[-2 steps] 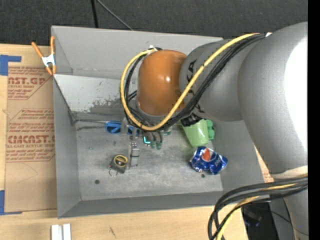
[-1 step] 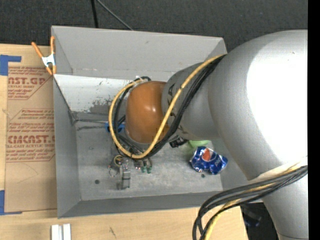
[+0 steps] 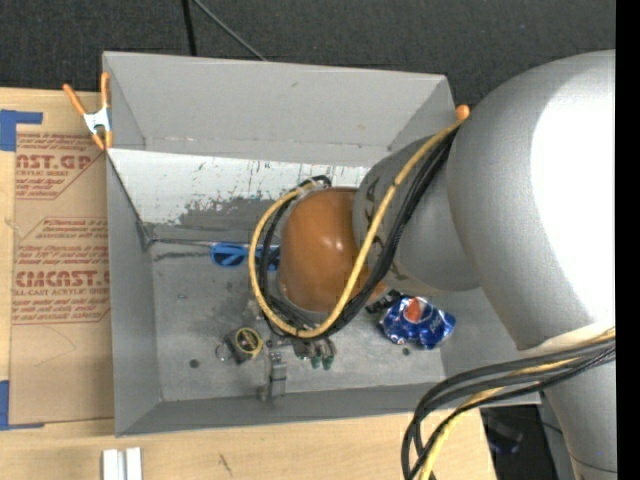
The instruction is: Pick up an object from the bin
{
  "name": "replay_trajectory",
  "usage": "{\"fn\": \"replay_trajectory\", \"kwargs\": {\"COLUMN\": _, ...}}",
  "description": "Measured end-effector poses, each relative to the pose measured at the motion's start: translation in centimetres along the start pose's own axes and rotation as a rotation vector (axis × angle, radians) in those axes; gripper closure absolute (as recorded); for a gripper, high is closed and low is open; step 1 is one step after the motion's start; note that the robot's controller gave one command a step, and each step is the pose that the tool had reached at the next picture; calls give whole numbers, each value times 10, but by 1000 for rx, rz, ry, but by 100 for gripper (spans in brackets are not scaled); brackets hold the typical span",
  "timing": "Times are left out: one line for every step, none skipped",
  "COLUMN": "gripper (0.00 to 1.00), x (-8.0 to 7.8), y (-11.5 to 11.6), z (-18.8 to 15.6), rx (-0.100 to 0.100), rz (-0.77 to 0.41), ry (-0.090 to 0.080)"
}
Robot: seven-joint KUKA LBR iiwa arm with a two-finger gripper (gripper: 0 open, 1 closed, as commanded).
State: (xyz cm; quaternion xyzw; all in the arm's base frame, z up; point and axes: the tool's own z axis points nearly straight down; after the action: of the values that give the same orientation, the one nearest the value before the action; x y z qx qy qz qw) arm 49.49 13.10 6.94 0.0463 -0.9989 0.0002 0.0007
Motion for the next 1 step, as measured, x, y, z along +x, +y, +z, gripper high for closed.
{"fn": "replay_trajectory", "kwargs": {"gripper": 0, "x": -1, "y": 21, "z": -1, "rx": -2, "rz": 238, "ry": -1}}
